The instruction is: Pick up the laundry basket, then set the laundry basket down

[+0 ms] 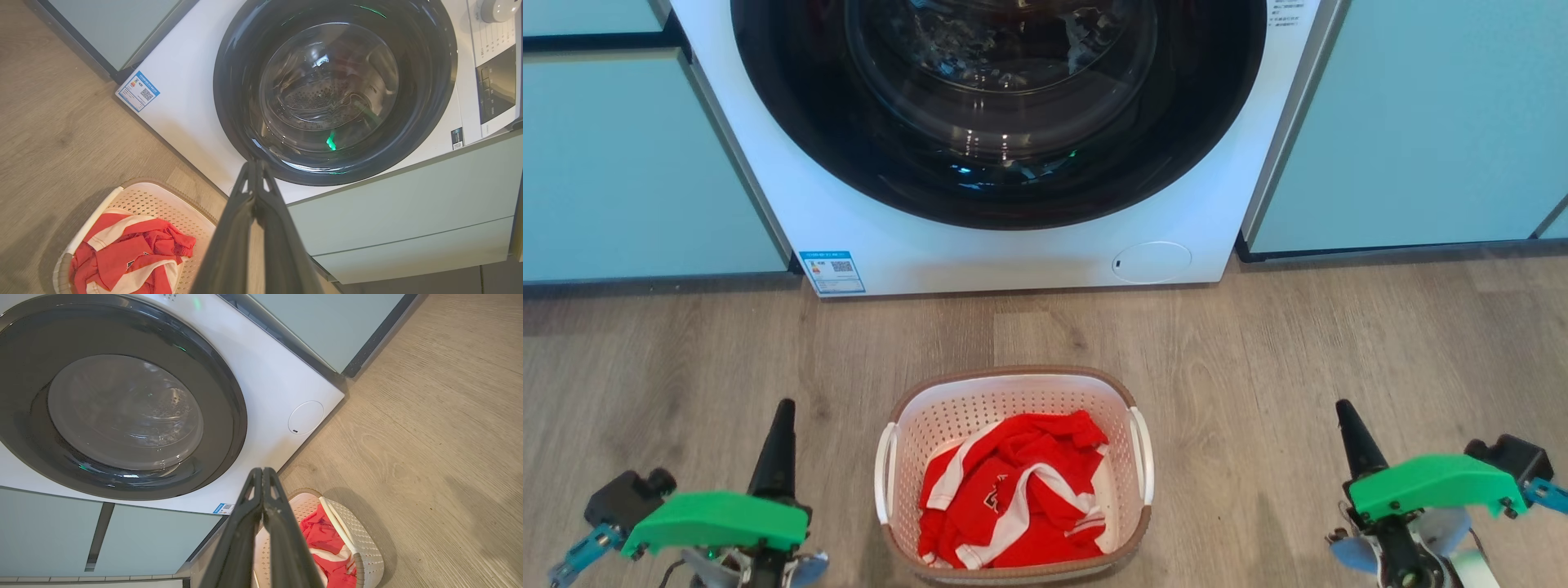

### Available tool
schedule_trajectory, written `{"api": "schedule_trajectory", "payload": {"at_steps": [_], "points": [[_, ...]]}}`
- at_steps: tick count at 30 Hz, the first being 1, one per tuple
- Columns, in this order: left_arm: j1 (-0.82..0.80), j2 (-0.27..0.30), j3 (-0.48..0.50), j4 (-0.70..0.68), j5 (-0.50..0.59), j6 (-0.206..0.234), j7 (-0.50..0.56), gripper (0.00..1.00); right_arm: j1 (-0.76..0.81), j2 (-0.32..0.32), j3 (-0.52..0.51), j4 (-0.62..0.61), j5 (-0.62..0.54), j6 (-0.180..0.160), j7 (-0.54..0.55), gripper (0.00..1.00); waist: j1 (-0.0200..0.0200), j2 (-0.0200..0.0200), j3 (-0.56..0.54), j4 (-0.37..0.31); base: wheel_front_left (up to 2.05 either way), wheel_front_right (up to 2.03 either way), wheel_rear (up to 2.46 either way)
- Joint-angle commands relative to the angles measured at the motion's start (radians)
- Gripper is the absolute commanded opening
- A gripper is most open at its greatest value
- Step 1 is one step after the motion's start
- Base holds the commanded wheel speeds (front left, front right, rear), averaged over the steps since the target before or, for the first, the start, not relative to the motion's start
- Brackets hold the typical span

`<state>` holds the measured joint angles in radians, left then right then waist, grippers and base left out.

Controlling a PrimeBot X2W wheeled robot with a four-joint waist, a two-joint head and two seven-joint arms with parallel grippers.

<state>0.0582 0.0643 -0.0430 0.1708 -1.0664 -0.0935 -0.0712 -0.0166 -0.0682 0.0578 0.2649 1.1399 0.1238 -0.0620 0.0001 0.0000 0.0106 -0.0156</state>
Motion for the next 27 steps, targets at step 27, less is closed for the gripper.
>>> {"api": "schedule_trajectory", "payload": {"at_steps": [27], "points": [[-0.115,0.019,0.077,0.028,-0.325,-0.023,0.084,0.00,-0.072,-0.012,-0.071,-0.026,0.282,0.006,0.080,0.00,-0.0001,0.0000,-0.004,0.009,0.00,0.00,0.00]]}}
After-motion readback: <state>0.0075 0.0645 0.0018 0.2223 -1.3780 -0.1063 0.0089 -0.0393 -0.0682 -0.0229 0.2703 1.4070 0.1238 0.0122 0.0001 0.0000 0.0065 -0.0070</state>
